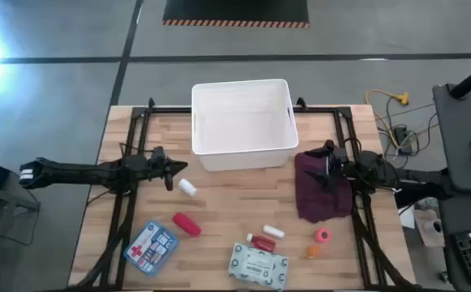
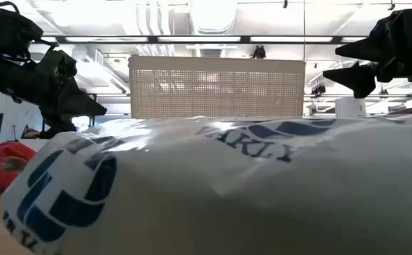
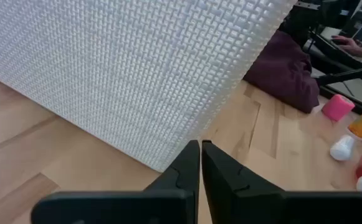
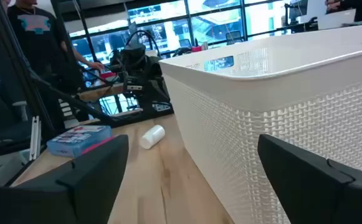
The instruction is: Pick & place medical supplies in basket/bin
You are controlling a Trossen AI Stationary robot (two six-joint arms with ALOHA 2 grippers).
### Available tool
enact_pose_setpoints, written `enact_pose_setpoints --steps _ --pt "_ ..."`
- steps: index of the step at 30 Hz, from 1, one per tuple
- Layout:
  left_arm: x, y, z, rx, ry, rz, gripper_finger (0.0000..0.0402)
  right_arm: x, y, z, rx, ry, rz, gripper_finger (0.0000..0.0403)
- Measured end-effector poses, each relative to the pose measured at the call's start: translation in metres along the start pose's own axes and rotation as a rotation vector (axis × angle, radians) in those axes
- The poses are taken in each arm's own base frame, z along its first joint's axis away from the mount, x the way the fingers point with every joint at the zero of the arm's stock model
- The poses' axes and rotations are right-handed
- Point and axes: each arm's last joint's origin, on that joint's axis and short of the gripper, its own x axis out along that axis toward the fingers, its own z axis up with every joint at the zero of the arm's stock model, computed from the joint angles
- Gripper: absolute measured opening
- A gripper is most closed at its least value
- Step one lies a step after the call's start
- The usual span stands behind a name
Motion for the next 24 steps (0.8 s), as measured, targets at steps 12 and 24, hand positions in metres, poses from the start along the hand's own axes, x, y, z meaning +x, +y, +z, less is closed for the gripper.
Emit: enact_pose_setpoints --steps 12,24 --pt "0.0 0.0 -0.0001 0.0 0.001 0.0 0.0 0.0 0.0 -0.0001 0.0 0.0 0.0 0.0346" --pt "0.0 0.0 0.0 0.0 0.0 0.0 0.0 0.0 0.0 0.0 0.0 0.0 0.0 0.0343"
